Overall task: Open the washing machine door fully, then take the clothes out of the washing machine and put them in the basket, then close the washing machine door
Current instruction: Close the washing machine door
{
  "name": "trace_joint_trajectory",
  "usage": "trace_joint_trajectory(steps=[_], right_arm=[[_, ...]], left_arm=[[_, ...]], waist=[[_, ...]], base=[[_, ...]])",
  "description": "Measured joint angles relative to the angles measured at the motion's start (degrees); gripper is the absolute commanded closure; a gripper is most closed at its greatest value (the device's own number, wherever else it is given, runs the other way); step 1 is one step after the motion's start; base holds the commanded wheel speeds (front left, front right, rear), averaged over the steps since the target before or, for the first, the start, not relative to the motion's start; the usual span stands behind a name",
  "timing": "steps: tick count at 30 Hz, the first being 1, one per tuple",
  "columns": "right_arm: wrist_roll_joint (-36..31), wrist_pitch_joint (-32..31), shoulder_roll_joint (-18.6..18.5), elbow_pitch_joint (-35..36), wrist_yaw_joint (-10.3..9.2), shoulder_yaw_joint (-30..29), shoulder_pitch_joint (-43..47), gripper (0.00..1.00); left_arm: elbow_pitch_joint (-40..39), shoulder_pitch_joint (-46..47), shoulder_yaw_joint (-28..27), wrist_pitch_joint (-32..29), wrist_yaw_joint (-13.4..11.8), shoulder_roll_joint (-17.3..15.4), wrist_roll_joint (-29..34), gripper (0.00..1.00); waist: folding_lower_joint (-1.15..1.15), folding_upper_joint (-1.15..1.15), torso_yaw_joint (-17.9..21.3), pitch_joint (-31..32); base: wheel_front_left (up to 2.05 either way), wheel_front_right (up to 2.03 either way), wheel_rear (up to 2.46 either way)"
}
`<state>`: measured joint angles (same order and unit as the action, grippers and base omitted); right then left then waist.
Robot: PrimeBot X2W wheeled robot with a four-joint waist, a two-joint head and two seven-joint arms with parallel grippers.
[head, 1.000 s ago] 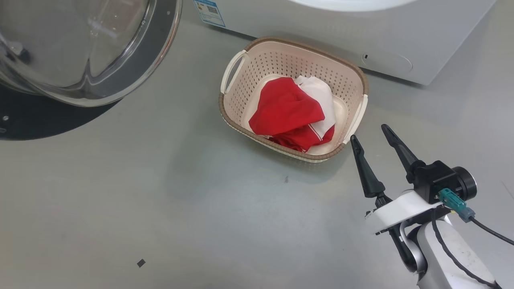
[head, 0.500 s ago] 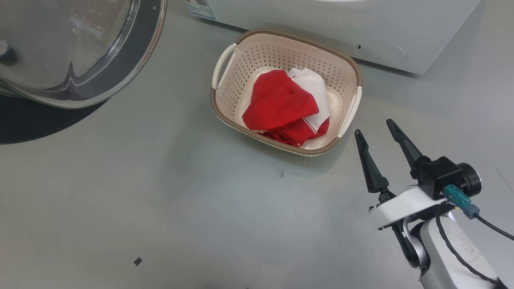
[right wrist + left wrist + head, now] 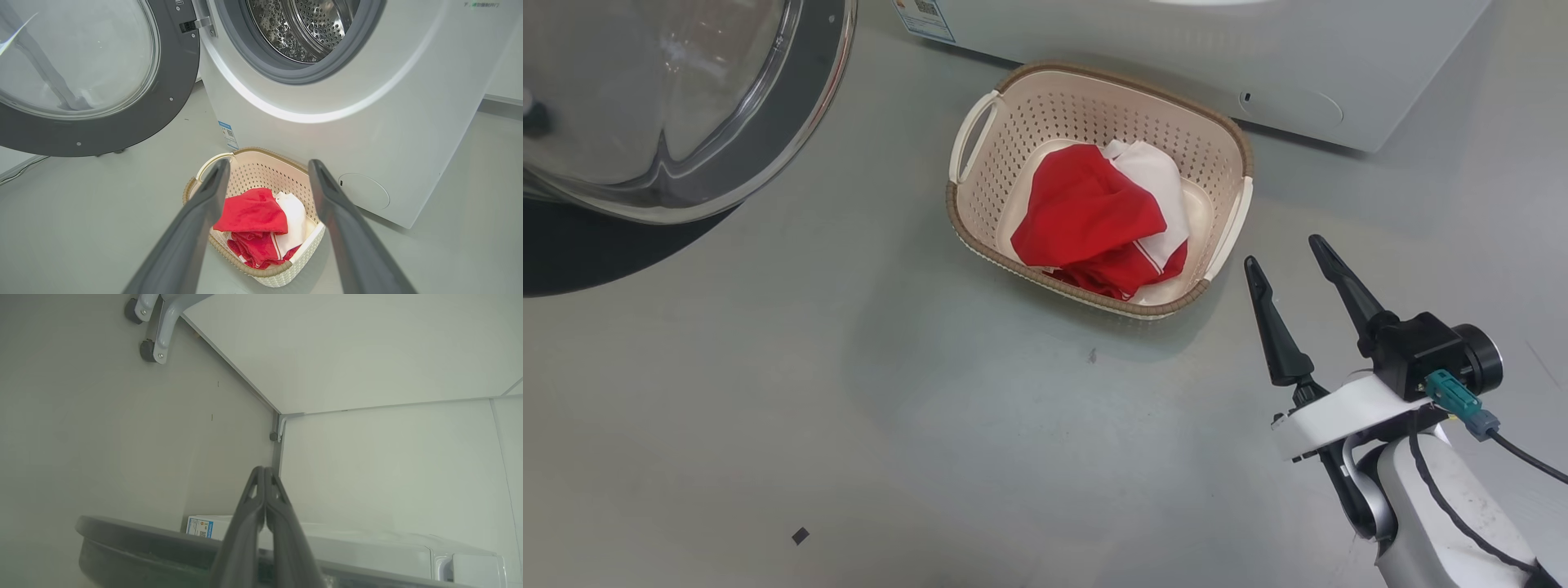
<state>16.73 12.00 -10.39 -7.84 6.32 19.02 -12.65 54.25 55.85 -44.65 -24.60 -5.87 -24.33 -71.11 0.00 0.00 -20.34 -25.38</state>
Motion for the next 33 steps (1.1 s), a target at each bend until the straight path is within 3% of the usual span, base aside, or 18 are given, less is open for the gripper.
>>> trace_joint_trajectory(steps=[21, 33], right_arm=[[0.4, 1.0, 1.2, -2.2, 0.01, 0.0, -0.1, 0.00], [1.4, 1.8, 2.8, -4.1, 0.03, 0.1, 0.3, 0.00]], left_arm=[[5.2, 0.8, 2.9, -11.2, 0.0, -1.1, -1.4, 1.00], [6.6, 0.5, 5.8, -20.5, 3.2, -0.2, -1.5, 1.00]], waist=[[0.00, 0.00, 0.9, 4.0], [0.00, 0.00, 1.6, 8.5]], base=[[0.00, 0.00, 0.00], [0.00, 0.00, 0.00]])
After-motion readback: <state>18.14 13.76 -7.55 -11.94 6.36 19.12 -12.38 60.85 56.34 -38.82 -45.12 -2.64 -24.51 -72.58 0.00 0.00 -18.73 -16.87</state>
